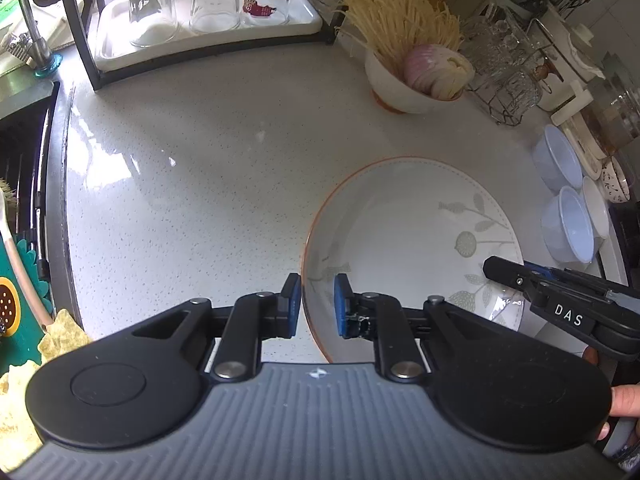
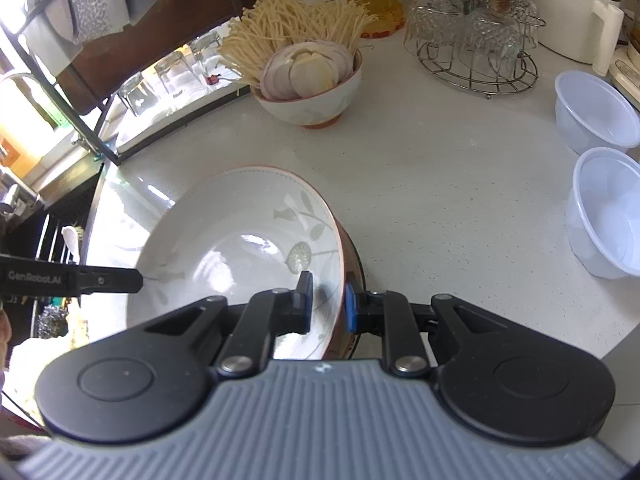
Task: Organize plates and bowls
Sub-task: 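Lower the held plates onto the counter and open both grippers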
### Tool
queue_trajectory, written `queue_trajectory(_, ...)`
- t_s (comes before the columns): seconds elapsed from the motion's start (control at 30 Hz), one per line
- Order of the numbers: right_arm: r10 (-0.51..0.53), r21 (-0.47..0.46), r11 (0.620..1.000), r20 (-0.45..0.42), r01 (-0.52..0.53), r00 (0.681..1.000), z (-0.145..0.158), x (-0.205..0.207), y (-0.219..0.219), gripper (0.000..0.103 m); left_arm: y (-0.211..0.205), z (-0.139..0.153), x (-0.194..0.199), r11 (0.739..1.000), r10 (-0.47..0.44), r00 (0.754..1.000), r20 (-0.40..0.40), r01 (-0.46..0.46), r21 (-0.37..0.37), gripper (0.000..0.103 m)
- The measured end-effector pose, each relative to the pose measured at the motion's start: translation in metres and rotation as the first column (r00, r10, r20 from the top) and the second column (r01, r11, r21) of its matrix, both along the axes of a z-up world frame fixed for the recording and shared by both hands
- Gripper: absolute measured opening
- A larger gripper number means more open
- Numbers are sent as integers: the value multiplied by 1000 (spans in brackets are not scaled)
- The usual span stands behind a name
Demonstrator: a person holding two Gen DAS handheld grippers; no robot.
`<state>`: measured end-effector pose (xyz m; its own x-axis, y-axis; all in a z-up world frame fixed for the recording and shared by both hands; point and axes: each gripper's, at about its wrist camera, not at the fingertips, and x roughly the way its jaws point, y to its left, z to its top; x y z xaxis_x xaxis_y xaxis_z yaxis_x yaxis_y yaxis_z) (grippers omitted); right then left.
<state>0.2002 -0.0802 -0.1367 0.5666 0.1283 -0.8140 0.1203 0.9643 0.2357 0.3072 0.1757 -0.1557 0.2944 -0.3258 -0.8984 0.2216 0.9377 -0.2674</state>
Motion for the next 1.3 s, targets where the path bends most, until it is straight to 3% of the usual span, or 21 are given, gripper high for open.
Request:
queue_trajectory(0.3, -7, -13, 1000, 8, 7, 1000, 6, -6, -10, 20, 1, 12, -9, 999, 48, 998, 35, -48, 6, 19)
queue_trajectory(0.6, 65, -52, 997, 113, -60, 991, 31, -11, -14, 20, -16, 41, -26, 997, 79, 989, 128, -81, 10, 19)
queue_trajectory(0.9, 80, -32, 997, 244, -75, 966, 73, -25, -34, 20, -38, 86, -50, 990, 140, 964, 224, -133, -46, 19)
queue_trajectory(1.3, 42, -45, 999, 332, -29, 942, 105, -56, -34, 20, -54, 128, -86, 996, 72, 935, 347, -46, -83, 19)
